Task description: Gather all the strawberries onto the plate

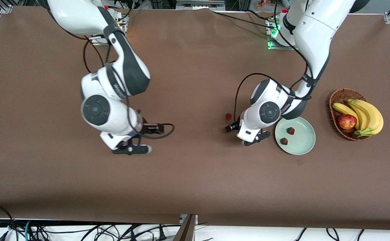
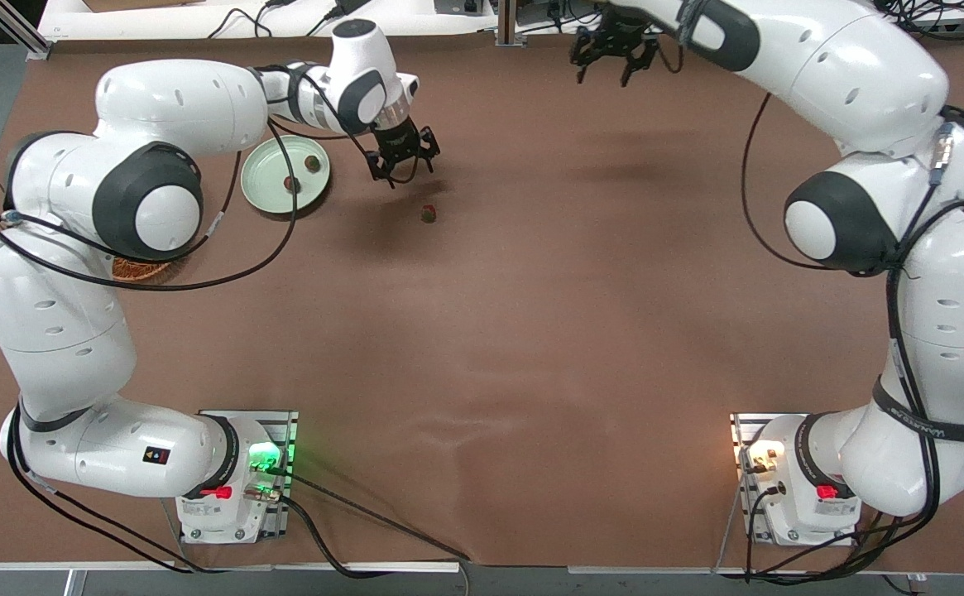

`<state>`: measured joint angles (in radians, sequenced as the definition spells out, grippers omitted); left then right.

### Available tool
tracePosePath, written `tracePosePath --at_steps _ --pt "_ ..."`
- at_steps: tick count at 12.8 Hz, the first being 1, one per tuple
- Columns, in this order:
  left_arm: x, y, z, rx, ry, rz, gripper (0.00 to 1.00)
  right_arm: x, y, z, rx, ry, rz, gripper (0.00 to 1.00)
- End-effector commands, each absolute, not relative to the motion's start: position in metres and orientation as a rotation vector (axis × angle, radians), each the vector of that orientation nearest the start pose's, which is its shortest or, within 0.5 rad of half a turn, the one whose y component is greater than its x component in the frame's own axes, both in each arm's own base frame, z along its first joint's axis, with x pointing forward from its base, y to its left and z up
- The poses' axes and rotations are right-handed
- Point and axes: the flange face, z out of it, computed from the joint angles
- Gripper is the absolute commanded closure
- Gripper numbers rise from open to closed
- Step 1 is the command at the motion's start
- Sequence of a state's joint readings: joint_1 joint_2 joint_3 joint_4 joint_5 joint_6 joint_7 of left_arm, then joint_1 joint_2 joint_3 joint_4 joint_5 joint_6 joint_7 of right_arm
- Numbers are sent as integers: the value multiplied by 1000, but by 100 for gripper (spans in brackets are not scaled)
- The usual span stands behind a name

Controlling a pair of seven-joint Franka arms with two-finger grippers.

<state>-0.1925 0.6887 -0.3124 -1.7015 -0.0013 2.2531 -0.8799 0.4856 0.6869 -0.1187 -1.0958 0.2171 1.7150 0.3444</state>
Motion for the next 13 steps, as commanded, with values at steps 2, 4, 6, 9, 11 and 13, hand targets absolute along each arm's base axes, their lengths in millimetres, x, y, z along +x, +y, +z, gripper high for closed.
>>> tracePosePath --at_steps 2,4,6,9,11,13 --pt "573 -322 186 -3108 -653 338 22 624 265 452 -3144 -80 185 6" --pt "567 -329 183 -3106 -633 345 31 602 247 476 -3138 -76 206 6" --pt "557 -332 171 -3087 -612 383 31 583 203 520 -3115 -52 215 4" --pt "548 -336 165 -3074 -591 405 39 560 156 565 -3089 -36 223 2" --pt "550 -333 167 -3073 -598 402 74 556 141 575 -3120 -90 215 1" --pt "552 -332 169 -3077 -601 394 88 550 132 588 -3135 -116 179 1"
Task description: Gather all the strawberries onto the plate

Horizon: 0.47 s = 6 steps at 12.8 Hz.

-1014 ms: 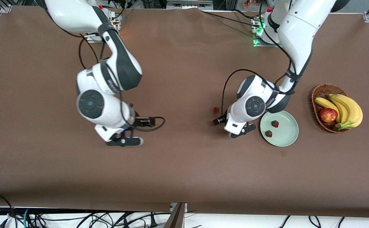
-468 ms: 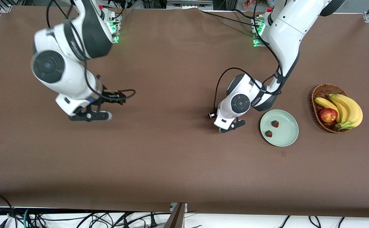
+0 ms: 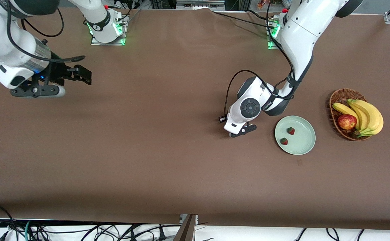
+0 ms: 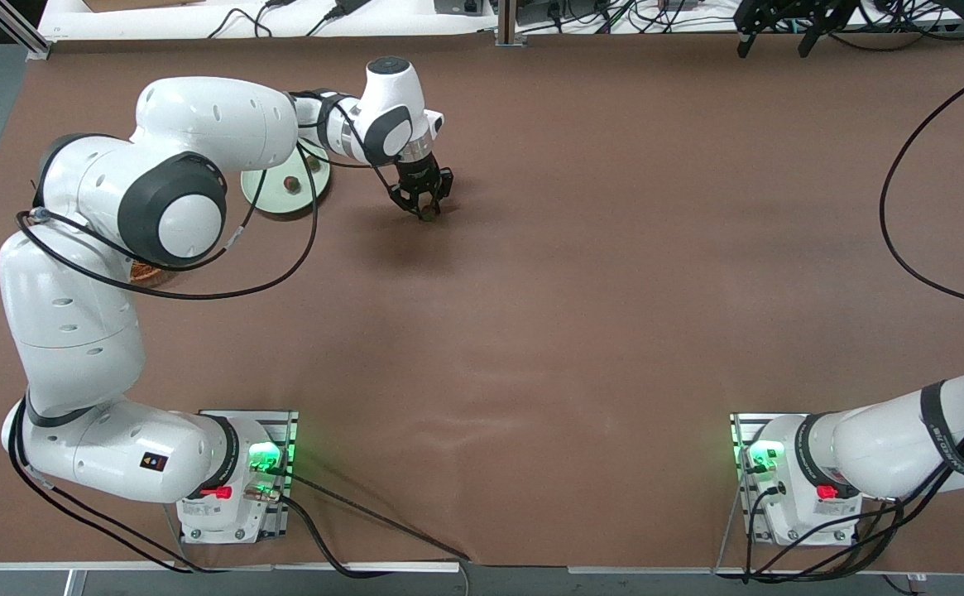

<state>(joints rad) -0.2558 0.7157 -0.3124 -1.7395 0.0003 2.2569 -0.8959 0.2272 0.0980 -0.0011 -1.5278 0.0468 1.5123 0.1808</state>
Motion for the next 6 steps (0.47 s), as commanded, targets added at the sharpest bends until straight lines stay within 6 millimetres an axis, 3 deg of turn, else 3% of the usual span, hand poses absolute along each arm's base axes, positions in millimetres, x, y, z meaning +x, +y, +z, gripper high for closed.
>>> tracePosePath --at_steps 1,2,5,6 --pt "557 -327 176 -3080 -613 384 88 551 128 587 -3136 -106 181 1" --pt "566 -318 190 -3079 -632 374 87 546 126 583 -3138 -106 185 1" --pt "599 -259 242 -3038 -588 457 84 547 117 583 -3143 -89 139 1" --pt "609 -227 259 -3033 -544 499 84 550 118 584 -3142 -91 127 1"
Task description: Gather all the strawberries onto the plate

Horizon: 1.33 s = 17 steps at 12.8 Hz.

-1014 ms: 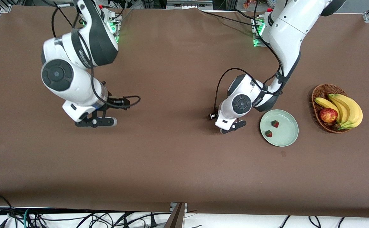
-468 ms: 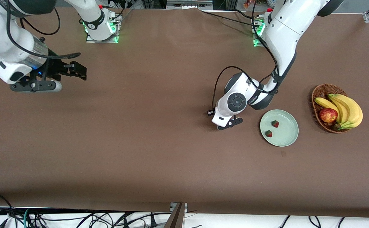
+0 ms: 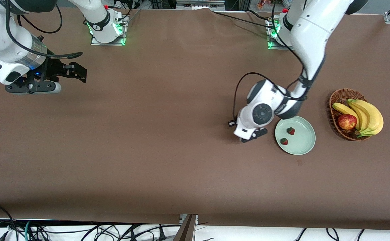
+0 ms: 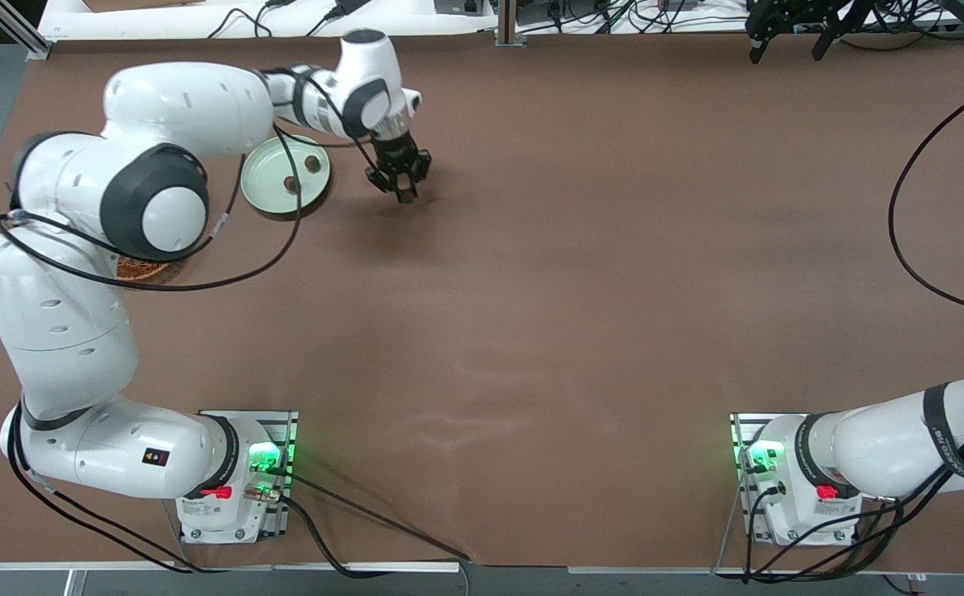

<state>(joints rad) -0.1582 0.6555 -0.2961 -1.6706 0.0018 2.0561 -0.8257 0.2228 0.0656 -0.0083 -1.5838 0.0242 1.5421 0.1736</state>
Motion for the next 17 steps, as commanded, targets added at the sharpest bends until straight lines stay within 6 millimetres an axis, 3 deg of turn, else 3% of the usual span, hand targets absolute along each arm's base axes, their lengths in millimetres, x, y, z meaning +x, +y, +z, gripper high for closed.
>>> tracePosePath --at_steps 1,4,7,9,10,11,12,14,17 --pt "614 -198 269 -3031 -477 555 84 548 117 583 -3141 -81 136 1" --pt "635 -119 271 -3086 -288 567 82 557 113 588 -3141 -77 134 1" --pt "642 -36 242 -3064 16 582 80 559 111 607 -3165 -70 75 1" --pt "646 1 233 -3036 120 556 78 559 114 612 -3156 -56 57 1" --pt "650 0 225 -3051 122 512 66 559 114 611 -3151 -36 63 1" --pt "653 -2 221 -3062 113 480 18 559 116 608 -3154 -24 75 1" --pt "654 -6 222 -3068 115 469 0 563 113 601 -3159 -7 93 1" --pt "656 -8 234 -3079 105 456 0 569 92 599 -3152 58 95 1" --pt "656 -21 263 -3141 50 446 0 569 93 595 -3153 63 99 1"
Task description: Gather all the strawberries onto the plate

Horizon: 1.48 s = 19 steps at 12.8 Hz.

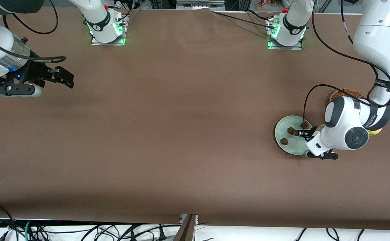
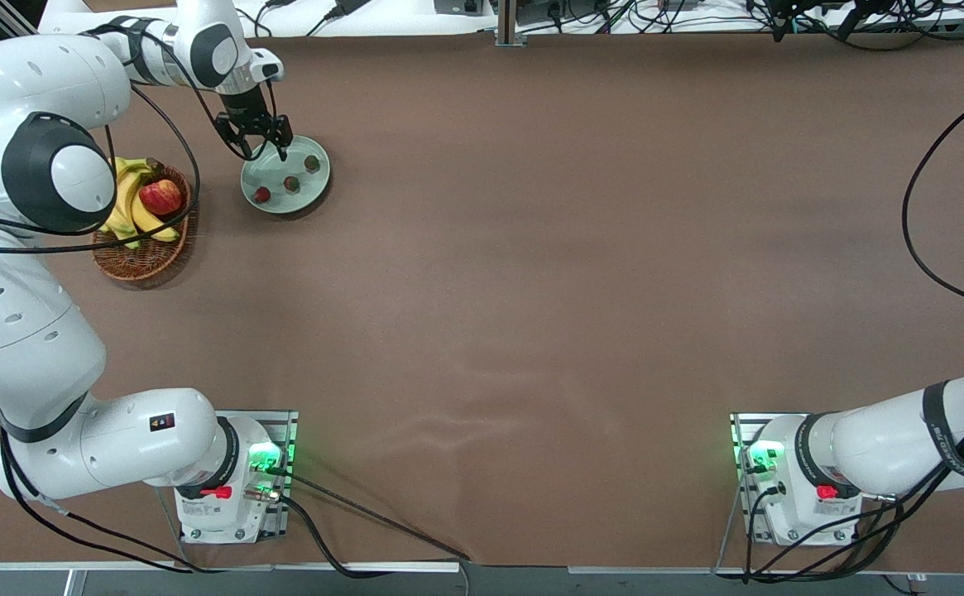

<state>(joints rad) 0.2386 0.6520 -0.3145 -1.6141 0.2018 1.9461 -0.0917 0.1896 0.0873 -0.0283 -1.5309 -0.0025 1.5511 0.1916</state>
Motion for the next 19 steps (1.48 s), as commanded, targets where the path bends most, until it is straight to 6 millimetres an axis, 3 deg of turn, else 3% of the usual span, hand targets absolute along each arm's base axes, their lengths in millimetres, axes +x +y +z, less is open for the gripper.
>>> tracePosePath --at_steps 1,5,6,7,9,10,11,13,14,16,17,19 --pt "656 -25 276 -3174 -3 433 0 571 93 593 -3153 63 97 1" --pt "658 -42 341 -3201 -278 300 0 571 100 598 -3155 41 65 1" --pt "658 -43 365 -3186 -324 239 0 571 100 599 -3151 41 63 1" --pt "656 -39 404 -3185 -345 156 0 571 101 599 -3151 39 63 1" --pt "654 -34 463 -3178 -332 17 0 571 102 599 -3154 36 55 1" --pt "660 -37 486 -3187 -328 -58 0 571 102 599 -3150 36 51 1" --pt "662 -42 494 -3189 -322 -78 0 571 102 600 -3150 36 51 1" --pt "647 -38 526 -3170 -328 -33 0 572 102 600 -3150 36 47 1" --pt "639 -35 553 -3158 -330 -12 0 571 103 601 -3149 34 44 1" --pt "617 -45 597 -3149 -182 8 0 571 103 601 -3149 34 42 1" --pt "607 -52 605 -3143 -15 5 0 571 103 602 -3149 34 42 1" --pt "588 -32 597 -3124 125 6 0 571 103 602 -3149 34 40 1"
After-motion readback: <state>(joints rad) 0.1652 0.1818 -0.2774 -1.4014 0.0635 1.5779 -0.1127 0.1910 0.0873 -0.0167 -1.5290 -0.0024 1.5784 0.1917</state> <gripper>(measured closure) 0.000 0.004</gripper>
